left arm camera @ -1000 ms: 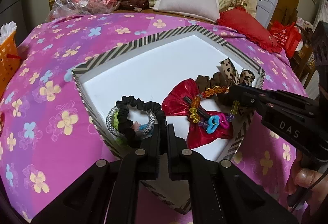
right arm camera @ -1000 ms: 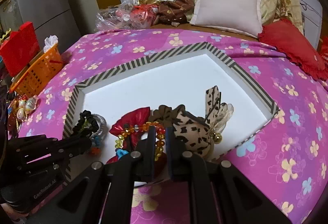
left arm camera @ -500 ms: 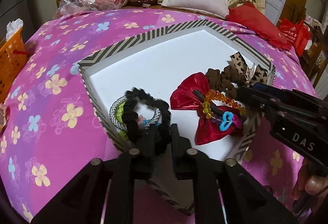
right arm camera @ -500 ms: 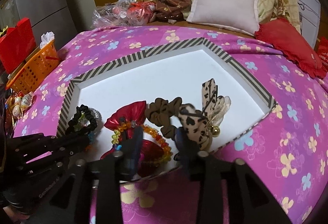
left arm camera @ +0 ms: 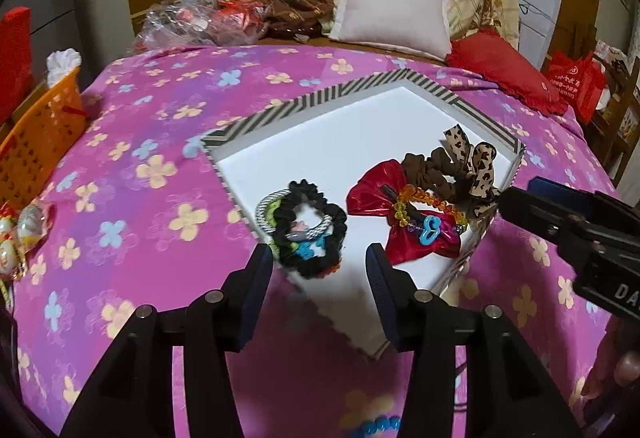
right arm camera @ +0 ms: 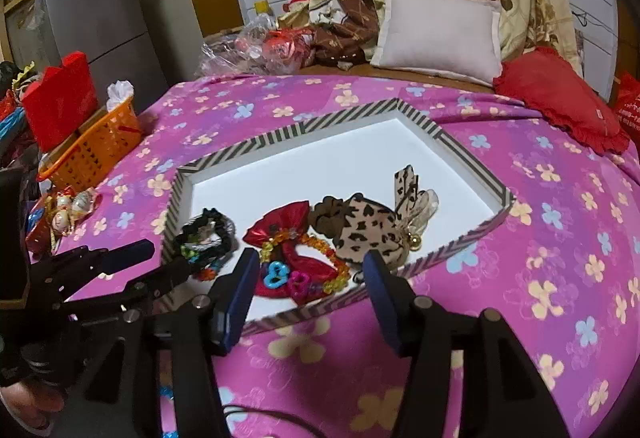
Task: Organize jewelry
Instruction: 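Move both tools back to the blue bracelet and brown hair tie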
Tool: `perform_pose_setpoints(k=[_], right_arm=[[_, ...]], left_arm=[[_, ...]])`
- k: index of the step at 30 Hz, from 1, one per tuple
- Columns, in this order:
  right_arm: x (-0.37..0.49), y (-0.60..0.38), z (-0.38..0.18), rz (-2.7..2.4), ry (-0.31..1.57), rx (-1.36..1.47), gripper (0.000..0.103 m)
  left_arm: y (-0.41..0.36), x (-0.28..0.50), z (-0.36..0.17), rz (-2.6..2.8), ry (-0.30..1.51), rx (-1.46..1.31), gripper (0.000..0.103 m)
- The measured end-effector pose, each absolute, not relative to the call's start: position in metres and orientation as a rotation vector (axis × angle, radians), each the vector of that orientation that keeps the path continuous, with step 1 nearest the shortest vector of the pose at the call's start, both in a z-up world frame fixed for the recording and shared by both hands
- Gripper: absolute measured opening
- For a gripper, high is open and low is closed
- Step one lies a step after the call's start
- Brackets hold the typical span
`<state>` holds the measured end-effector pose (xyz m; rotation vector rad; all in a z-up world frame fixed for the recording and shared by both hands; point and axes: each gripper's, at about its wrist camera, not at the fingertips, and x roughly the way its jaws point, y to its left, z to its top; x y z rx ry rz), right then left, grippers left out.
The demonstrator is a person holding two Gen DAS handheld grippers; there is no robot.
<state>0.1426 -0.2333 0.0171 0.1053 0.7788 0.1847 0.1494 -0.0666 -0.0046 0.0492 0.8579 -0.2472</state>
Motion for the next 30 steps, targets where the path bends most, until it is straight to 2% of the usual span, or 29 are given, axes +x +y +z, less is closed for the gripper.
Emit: perform_pose_setpoints(k=[6, 12, 30], right_arm=[[0.111, -0.231, 0.03, 0.187, 0.75, 0.105, 0.06], [0.075, -0.232, 0.039, 0.177, 0.73, 0.101, 0.069], [-0.017, -0.243, 0.056, 0.127, 0.701, 0.066, 0.08]], left_arm=[[-0.055, 0.127, 0.008, -0.223, 0.827, 0.045, 0.044], [-0.048, 0.098, 0.021, -0.212, 0.79, 0.06, 0.044], [-0.042, 0.024, 0.041, -0.179, 0.736, 0.083, 0.044]])
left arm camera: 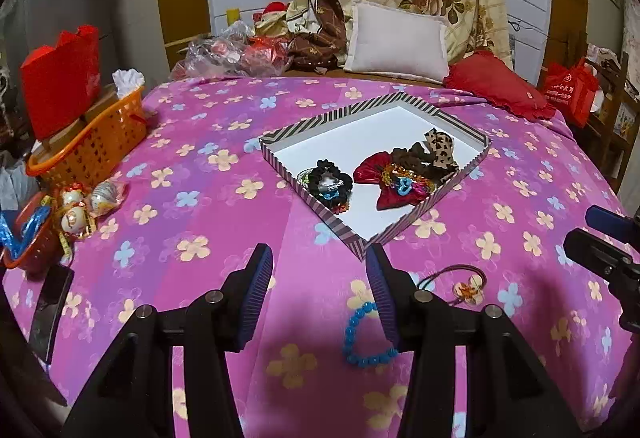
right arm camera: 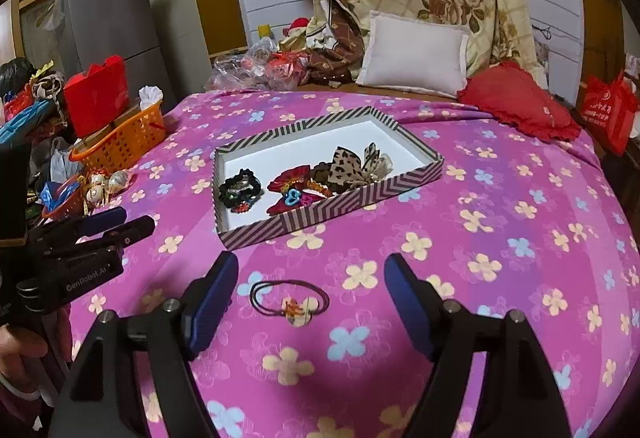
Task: Organize jewelry
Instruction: 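Move both tools back to the blue bracelet and brown hair tie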
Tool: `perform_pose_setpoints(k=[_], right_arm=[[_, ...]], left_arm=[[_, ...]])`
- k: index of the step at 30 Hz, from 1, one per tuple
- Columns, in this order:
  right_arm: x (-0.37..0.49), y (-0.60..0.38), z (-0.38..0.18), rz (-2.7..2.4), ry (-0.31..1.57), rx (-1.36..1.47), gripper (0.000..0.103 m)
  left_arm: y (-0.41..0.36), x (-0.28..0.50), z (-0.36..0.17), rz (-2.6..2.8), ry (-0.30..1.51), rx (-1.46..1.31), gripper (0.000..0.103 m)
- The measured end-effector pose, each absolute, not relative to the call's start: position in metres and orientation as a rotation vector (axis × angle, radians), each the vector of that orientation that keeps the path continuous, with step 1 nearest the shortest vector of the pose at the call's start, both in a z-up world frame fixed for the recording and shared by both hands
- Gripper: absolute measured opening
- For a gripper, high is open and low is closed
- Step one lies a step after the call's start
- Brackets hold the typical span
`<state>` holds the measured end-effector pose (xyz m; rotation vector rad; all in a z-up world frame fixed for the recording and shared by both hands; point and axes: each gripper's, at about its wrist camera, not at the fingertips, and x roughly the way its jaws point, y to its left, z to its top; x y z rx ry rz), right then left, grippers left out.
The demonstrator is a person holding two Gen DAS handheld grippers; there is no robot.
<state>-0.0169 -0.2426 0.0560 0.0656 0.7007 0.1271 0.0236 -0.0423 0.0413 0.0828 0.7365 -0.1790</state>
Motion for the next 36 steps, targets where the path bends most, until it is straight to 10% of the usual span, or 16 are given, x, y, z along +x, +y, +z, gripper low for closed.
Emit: perform_pose_setpoints(k=[36], right_arm=[[-0.023, -0.237, 0.032, 0.117, 0.765, 0.038, 0.087]], left_arm=[[-0.041, 0.007, 0.03, -0.201, 0.762, 0.076, 0.044]])
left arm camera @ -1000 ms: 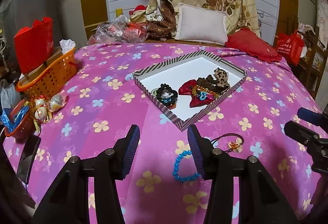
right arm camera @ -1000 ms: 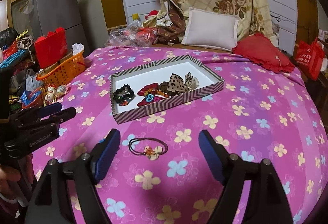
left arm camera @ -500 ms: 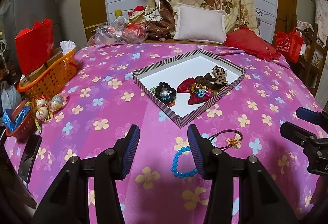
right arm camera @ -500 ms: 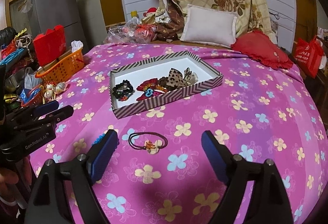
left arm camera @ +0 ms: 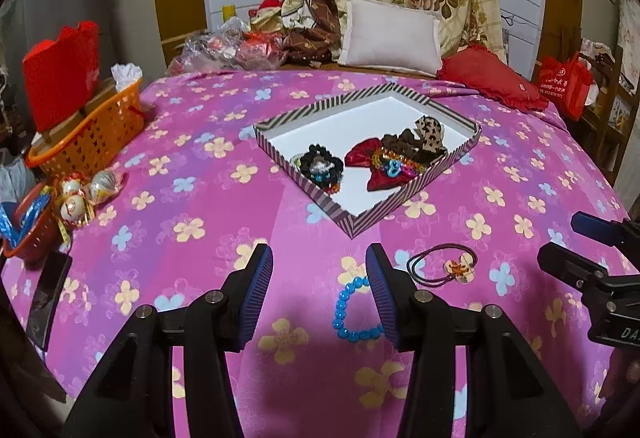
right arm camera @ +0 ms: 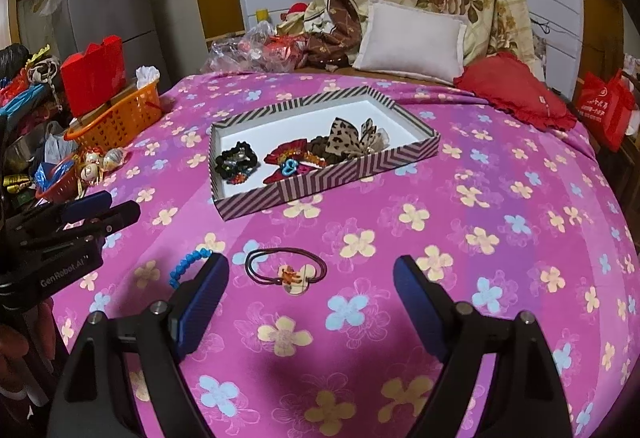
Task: Organize jewelry
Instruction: 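Move both tools back to the blue bracelet and brown hair tie, then grasp the blue beaded bracelet with the left tool while the right grasps the brown hair tie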
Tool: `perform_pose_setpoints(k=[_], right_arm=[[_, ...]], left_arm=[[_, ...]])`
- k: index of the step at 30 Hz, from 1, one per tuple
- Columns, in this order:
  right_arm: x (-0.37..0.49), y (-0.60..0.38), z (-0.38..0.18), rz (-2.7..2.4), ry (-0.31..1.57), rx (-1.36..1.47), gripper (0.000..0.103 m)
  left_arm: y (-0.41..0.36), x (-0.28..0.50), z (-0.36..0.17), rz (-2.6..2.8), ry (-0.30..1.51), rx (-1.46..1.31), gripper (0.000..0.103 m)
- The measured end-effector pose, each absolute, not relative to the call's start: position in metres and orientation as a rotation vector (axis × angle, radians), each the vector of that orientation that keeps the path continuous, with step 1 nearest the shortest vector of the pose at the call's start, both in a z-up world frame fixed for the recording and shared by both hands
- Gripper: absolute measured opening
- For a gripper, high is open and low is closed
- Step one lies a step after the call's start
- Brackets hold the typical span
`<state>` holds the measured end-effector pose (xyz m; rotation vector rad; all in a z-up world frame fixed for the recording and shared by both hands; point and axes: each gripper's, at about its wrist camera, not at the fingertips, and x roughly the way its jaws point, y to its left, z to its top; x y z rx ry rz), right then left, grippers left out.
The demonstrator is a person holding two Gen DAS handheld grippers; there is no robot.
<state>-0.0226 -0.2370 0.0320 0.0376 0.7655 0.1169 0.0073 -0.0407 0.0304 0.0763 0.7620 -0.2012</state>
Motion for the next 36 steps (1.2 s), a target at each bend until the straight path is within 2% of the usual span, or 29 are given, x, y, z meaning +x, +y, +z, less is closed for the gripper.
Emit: perform_pose_setpoints(k=[6, 11, 22, 28, 36], right_arm=[[-0.008, -0.241, 0.009, 0.126, 0.811, 0.039, 0.087], [0.008, -0.239, -0.013, 0.157, 0.865, 0.054, 0.075], [0.018, -0.239, -0.031, 0.152, 0.904, 0.054, 0.075], [0.029, -0.235, -0.035, 0.167, 0.919, 0.033, 0.075], [0.039, -0.218, -0.041, 0.231, 0.938, -0.03, 0.074]], left_arm=[[-0.02, 0.018, 0.006, -0.251, 0.851, 0.017, 0.044], [-0.006, 0.024, -0.013, -0.289, 0.92, -0.033, 0.044], [-0.015, 0.035, -0.037, -0.4, 0.998, -0.073, 0.043], [-0.034, 0.044, -0.049, -0.419, 1.043, -0.006, 0.043], [-0.041, 0.047, -0.05, -0.411, 1.019, 0.087, 0.043]])
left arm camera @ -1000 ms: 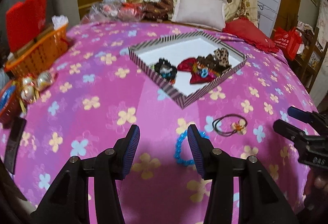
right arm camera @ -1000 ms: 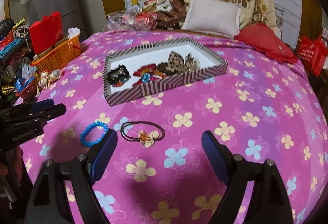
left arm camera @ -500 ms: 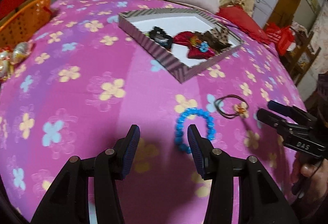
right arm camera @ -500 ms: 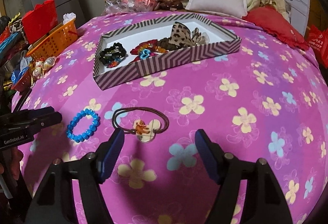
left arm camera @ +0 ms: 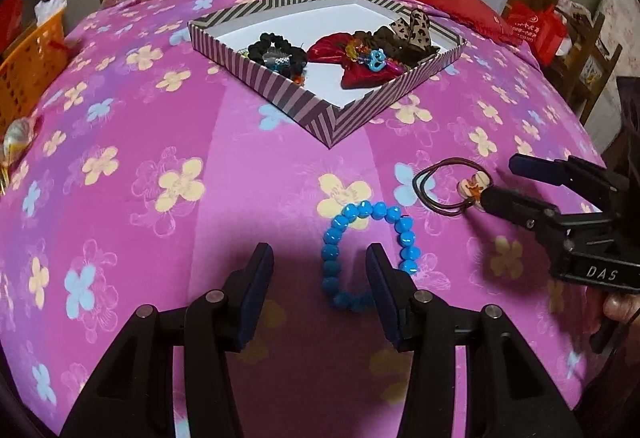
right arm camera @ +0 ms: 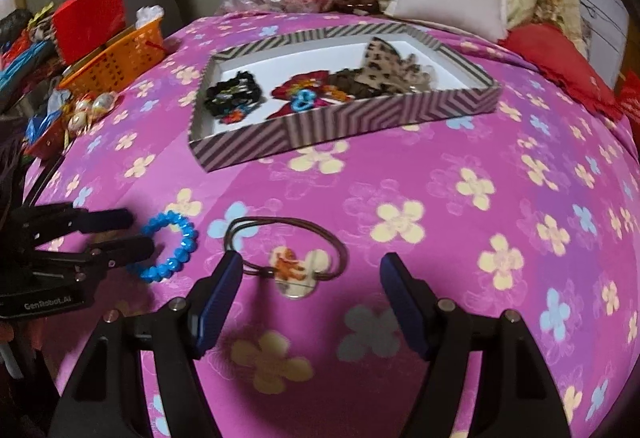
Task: Organize jewelry
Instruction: 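Grasp the blue beaded bracelet with the left tool while the right grasps the brown hair tie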
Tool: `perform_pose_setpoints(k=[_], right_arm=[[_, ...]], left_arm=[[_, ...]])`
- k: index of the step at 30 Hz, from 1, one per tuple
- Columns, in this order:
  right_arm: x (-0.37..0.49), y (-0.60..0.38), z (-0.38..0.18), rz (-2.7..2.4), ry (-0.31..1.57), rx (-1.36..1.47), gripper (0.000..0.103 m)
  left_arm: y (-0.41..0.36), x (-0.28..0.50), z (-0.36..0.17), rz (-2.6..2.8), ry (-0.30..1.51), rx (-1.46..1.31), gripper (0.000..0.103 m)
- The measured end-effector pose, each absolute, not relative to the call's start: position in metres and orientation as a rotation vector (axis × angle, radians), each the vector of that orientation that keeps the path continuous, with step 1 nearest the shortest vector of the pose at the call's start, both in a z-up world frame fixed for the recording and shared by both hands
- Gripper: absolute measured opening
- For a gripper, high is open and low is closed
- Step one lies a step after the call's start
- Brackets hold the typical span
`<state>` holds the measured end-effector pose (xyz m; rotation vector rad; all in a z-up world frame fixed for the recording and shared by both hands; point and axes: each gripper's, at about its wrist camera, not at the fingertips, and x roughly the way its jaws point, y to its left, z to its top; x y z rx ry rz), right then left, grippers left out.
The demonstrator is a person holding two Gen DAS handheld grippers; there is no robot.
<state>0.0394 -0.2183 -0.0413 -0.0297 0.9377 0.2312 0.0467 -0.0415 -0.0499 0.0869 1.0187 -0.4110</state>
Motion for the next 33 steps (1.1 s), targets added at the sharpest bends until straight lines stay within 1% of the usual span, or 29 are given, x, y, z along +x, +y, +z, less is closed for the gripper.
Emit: perform_pose_setpoints(k=[2, 4, 5, 6, 7, 8, 9, 13, 14, 15, 16, 24, 33], right_arm=[[0.043, -0.215, -0.047, 0.24, 0.954, -0.046, 0.071], [0.046, -0.212, -0.053, 0.244, 0.966, -0.065, 0.059], [0.045, -0.211, -0.053, 0.241, 0.953, -0.085, 0.056], [0.045, -0.209, -0.053, 0.239, 0.947, -0.105, 0.052], [0.045, -0.209, -0.054, 0.243, 0.946, -0.108, 0.049], [0.044, -0.209, -0.053, 0.25, 0.939, -0.108, 0.043], [0.042, -0.209, -0.053, 0.25, 0.934, -0.113, 0.042], [0.034, -0.211, -0.052, 0.249, 0.913, -0.107, 0.041], [0.032, -0.212, -0.051, 0.247, 0.905, -0.102, 0.038], [0.028, -0.214, -0.044, 0.241, 0.866, -0.092, 0.021], [0.026, -0.216, -0.038, 0.241, 0.851, -0.081, 0.013], [0.023, -0.223, -0.031, 0.257, 0.869, -0.027, 0.01], [0.011, -0.223, -0.006, 0.273, 0.809, -0.012, 0.009]], left_arm=[[-0.043, 0.048, -0.051, -0.408, 1.012, 0.115, 0.043], [-0.045, 0.049, -0.051, -0.409, 1.005, 0.148, 0.041], [-0.045, 0.049, -0.051, -0.406, 1.0, 0.162, 0.034], [-0.046, 0.049, -0.051, -0.4, 0.994, 0.178, 0.025], [-0.045, 0.05, -0.051, -0.408, 0.988, 0.184, 0.019], [-0.044, 0.051, -0.051, -0.411, 0.991, 0.178, 0.007], [-0.042, 0.052, -0.051, -0.414, 0.998, 0.168, 0.004], [-0.038, 0.052, -0.05, -0.454, 1.006, 0.118, 0.003], [-0.037, 0.05, -0.049, -0.459, 1.003, 0.108, 0.003], [-0.036, 0.048, -0.048, -0.464, 0.998, 0.099, 0.003], [-0.036, 0.047, -0.046, -0.466, 0.995, 0.095, 0.003], [-0.03, 0.04, -0.033, -0.468, 0.973, 0.056, 0.003], [-0.023, 0.037, -0.015, -0.467, 0.933, 0.016, 0.003]])
